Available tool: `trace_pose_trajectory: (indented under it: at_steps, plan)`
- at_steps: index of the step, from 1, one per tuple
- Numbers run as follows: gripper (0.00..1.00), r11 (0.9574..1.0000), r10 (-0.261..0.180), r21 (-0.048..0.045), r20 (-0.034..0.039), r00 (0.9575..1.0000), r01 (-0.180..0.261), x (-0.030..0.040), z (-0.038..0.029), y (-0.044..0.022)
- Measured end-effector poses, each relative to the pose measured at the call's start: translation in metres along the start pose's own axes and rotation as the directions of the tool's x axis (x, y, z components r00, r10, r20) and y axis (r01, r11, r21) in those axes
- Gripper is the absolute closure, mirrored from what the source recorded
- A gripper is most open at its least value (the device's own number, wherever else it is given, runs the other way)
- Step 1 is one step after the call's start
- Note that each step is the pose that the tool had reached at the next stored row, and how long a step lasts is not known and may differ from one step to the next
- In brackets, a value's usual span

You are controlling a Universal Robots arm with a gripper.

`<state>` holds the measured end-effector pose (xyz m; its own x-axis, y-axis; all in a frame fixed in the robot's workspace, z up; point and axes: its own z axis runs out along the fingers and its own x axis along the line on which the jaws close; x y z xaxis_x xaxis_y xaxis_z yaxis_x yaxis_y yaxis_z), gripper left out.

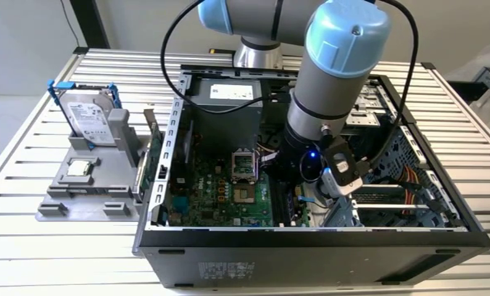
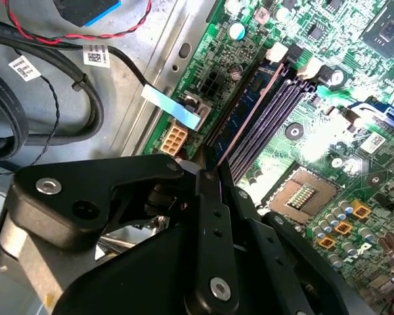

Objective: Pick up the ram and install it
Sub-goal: 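Insert the ram into the slot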

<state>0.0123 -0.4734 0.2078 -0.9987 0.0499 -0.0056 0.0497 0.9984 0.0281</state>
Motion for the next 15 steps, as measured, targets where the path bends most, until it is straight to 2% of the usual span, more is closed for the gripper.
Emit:
trace_pose_trajectory:
  at_steps: [15]
  plan:
    - [1.00,0.9999,-0.013,-0.0002,-0.0003,0.9999,0.013,0.0001,0.0043,0.0000]
